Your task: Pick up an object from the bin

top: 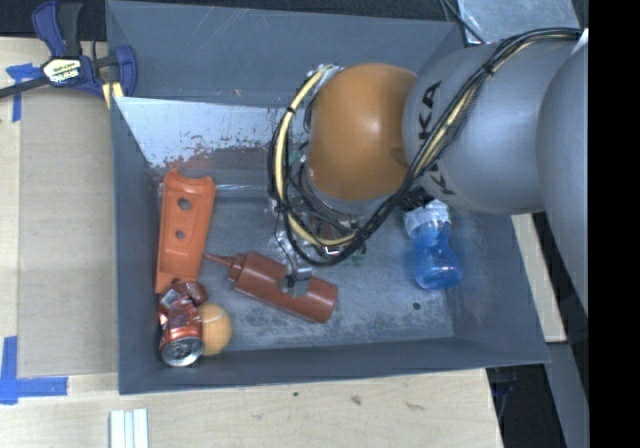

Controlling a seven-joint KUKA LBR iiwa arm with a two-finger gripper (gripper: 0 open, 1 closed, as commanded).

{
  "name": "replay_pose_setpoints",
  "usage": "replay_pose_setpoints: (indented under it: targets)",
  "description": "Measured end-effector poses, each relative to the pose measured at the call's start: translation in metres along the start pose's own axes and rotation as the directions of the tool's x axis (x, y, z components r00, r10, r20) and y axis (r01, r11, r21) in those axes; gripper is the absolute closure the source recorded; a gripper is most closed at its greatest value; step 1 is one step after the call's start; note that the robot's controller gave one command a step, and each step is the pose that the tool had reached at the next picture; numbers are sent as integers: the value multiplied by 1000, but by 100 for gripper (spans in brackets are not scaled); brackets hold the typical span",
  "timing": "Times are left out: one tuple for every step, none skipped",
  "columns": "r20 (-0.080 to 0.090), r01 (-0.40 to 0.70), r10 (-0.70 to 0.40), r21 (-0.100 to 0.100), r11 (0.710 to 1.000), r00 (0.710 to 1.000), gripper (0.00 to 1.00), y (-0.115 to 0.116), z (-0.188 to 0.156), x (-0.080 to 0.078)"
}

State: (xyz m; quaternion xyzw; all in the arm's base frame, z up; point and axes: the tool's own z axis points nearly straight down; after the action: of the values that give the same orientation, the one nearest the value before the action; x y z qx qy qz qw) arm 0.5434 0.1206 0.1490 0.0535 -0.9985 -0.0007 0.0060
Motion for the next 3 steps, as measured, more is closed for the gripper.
replay_pose_setpoints:
  targets:
    - [17,-212,212,-2,977,977,0,-25,-42,18]
    - [9,89,-89,0,996,996,0,3,34,-4]
    - [3,-19,19,0,1000,1000,0,6,67,0]
